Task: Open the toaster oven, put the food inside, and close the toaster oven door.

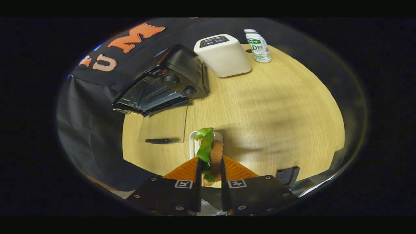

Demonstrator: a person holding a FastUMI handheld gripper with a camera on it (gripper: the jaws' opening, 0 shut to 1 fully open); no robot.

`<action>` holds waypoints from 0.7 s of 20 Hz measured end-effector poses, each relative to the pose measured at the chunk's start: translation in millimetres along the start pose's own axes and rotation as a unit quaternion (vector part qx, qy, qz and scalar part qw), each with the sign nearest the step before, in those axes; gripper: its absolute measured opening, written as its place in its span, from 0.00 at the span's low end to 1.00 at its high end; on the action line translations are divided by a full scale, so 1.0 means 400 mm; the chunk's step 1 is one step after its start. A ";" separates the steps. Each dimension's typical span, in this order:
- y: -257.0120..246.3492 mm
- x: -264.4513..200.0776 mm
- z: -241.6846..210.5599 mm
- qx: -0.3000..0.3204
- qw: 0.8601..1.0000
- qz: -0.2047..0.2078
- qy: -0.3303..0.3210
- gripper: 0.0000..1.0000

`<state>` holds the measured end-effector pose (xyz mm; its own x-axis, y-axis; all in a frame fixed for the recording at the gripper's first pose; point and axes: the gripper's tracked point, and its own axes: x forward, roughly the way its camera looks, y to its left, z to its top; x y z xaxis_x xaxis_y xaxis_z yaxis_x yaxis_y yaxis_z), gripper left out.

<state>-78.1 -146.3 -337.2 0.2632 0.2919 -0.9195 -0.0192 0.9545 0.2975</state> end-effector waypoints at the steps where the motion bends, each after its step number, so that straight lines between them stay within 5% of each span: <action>1: 0.009 -0.008 0.004 0.003 1.000 0.003 -0.006 0.23; 9: 0.071 -0.106 0.102 0.051 0.993 0.041 -0.102 0.15; 14: 0.140 -0.120 0.162 0.119 0.974 0.101 -0.166 0.15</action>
<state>-29.4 -110.7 -259.8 0.5752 0.3995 -0.7138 0.1107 0.8266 0.5518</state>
